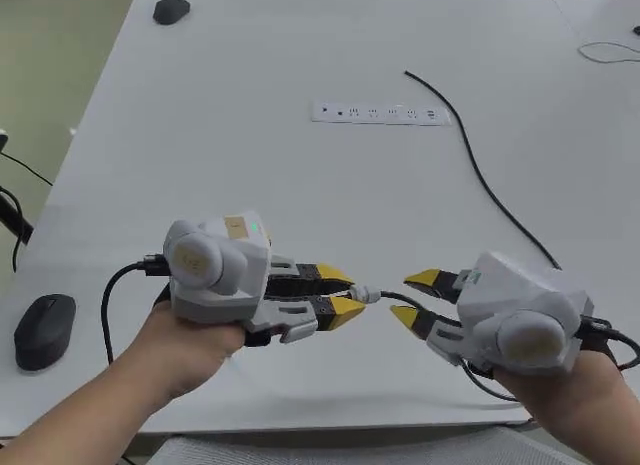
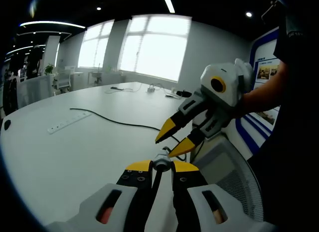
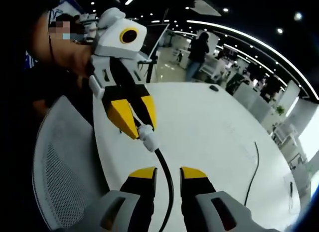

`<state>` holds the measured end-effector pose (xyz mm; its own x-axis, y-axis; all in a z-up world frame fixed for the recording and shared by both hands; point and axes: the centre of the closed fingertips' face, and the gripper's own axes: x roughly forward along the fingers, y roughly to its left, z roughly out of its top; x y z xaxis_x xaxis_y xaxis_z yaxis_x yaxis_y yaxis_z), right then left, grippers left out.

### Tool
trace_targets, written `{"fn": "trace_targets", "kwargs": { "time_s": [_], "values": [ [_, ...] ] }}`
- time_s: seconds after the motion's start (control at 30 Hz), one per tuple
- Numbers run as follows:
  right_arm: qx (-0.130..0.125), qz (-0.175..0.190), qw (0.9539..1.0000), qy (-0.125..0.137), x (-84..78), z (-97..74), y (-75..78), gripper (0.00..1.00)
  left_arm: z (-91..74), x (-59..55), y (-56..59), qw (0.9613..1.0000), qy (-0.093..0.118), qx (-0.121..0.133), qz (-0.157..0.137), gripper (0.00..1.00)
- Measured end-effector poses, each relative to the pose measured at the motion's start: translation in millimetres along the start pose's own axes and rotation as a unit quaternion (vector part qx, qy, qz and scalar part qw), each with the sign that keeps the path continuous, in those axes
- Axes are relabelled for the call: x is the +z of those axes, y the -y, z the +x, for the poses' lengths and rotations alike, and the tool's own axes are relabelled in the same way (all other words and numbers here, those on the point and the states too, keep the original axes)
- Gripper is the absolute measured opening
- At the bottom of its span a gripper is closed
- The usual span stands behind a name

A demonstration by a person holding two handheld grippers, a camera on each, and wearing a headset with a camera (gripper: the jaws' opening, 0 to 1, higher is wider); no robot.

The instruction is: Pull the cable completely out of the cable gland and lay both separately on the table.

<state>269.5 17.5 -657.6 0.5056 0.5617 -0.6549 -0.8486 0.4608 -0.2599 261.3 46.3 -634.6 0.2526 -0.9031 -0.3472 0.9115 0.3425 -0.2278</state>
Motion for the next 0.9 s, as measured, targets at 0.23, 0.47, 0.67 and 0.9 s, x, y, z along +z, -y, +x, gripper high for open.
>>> {"fn": "trace_targets", "kwargs": {
  "time_s": [0.23, 0.47, 0.67, 0.9],
  "values": [
    [0.008, -0.038, 0.9992, 0.006, 8.3, 4.8, -7.6, 0.08, 0.1, -0.6, 0.3, 1.0000, -0.002, 0.000, 0.004, 0.15],
    [0.006, -0.045, 0.9990, 0.005, 8.0, 4.6, -6.4, 0.03, 0.9, -1.1, -0.1, 1.0000, -0.002, 0.002, 0.004, 0.15],
    [0.007, -0.056, 0.9984, 0.002, 5.8, 6.5, -7.2, 0.02, 2.5, -3.1, 0.7, 1.0000, -0.004, 0.000, 0.002, 0.15],
    [0.003, -0.031, 0.9995, 0.007, 5.0, 7.9, -3.6, 0.00, 3.4, -2.2, -2.1, 1.0000, -0.002, 0.000, 0.002, 0.15]
  ]
}}
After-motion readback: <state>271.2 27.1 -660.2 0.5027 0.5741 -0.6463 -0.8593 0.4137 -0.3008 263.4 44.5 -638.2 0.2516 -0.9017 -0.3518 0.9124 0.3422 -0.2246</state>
